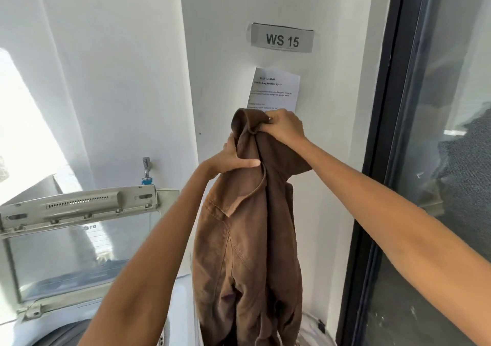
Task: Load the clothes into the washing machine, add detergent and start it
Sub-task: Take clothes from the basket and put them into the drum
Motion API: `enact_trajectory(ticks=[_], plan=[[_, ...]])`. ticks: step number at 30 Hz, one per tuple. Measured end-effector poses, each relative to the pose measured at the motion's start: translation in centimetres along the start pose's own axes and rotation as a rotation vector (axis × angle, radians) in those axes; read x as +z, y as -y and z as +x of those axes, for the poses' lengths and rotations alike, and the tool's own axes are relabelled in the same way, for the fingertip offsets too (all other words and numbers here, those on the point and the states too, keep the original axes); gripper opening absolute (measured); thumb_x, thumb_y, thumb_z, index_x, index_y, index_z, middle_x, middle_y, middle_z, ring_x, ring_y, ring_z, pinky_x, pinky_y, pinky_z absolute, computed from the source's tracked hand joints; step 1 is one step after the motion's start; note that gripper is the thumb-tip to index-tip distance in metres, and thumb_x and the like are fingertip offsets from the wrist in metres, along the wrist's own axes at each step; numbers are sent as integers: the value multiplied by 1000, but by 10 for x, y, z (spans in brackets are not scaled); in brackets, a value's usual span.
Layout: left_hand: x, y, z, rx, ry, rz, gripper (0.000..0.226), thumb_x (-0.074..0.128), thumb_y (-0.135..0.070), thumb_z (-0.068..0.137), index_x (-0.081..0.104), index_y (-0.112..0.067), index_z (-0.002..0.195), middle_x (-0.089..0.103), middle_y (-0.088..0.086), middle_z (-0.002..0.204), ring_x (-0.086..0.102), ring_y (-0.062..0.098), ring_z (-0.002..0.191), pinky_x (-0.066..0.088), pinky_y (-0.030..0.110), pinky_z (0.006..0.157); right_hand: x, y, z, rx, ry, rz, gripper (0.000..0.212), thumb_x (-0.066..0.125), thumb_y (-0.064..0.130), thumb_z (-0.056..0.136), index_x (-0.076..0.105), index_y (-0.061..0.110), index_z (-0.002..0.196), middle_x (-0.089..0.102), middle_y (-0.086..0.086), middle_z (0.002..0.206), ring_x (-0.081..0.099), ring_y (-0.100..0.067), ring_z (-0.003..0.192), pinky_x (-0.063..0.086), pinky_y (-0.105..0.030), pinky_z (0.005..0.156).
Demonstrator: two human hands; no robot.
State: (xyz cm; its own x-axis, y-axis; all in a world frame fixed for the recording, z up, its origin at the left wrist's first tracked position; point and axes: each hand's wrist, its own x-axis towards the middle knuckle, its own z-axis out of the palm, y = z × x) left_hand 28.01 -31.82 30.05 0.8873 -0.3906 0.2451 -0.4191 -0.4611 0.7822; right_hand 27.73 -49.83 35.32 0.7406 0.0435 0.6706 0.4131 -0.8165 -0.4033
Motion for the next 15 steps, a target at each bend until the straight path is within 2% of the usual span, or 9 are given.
enact_trajectory(ticks=[1, 3, 5, 7, 8, 9, 11, 13, 15], plan=[[2, 7, -3, -8, -20, -50, 107, 80, -41, 70, 9, -24, 150, 30, -5, 143, 36, 10, 127, 35, 29, 104, -3, 11, 6, -35, 21, -1, 22, 68, 39, 78, 72, 22, 90, 72, -2, 91, 63, -23, 89, 42, -31, 69], [12, 10, 1, 49, -197, -250, 88, 80, -37, 72, 32, -16, 143, 47, -4, 133, 50, 13, 118, 44, 27, 97, -3, 29, 15, -97, 66, 27, 23, 69, 37, 78, 72, 18, 90, 72, -3, 85, 65, -21, 86, 47, -34, 73], [24, 0, 9, 31, -468, -393, 62, 82, -38, 67, 57, -16, 120, 65, 2, 115, 63, 18, 103, 53, 33, 90, -2, 39, 19, -135, 79, 31, 22, 69, 34, 79, 67, 13, 82, 67, 1, 69, 62, -21, 77, 44, -33, 67], [33, -12, 18, -69, -671, -404, 42, 78, -37, 68, 64, -16, 102, 69, 3, 97, 67, 23, 90, 56, 41, 84, -5, 42, 23, -147, 80, -1, 15, 67, 30, 82, 63, 16, 84, 59, 7, 64, 60, -22, 77, 37, -30, 64], [36, -18, 22, -114, -715, -387, 37, 76, -35, 71, 65, -15, 99, 69, 3, 92, 67, 24, 87, 56, 41, 82, -9, 40, 25, -164, 99, -10, 19, 66, 28, 83, 63, 16, 98, 63, 5, 72, 62, -23, 85, 39, -29, 68], [39, -24, 25, -135, -736, -388, 34, 74, -33, 73, 65, -14, 99, 68, 3, 89, 67, 25, 86, 56, 41, 81, -13, 36, 27, -176, 135, -4, 36, 66, 27, 84, 58, 18, 118, 69, 0, 88, 63, -23, 96, 43, -29, 76], [43, -35, 30, -158, -751, -407, 31, 72, -29, 76, 64, -14, 101, 68, 4, 90, 67, 26, 86, 56, 41, 81, -21, 22, 15, -159, 187, 79, 76, 71, 31, 82, 30, 20, 145, 62, -6, 122, 54, -21, 117, 40, -31, 96], [46, -41, 38, -174, -752, -419, 31, 70, -27, 76, 64, -14, 103, 69, 6, 93, 67, 28, 87, 56, 42, 82, -17, -5, -14, -79, 123, 134, 101, 75, 44, 75, 13, 19, 151, 45, -6, 141, 39, -19, 131, 34, -33, 105], [47, -47, 45, -194, -746, -458, 31, 72, -25, 76, 63, -14, 103, 67, 4, 90, 66, 27, 86, 56, 40, 82, -2, -40, -53, 72, 91, 234, 113, 76, 51, 71, 5, 18, 152, 28, -7, 152, 25, -19, 140, 27, -35, 111]])
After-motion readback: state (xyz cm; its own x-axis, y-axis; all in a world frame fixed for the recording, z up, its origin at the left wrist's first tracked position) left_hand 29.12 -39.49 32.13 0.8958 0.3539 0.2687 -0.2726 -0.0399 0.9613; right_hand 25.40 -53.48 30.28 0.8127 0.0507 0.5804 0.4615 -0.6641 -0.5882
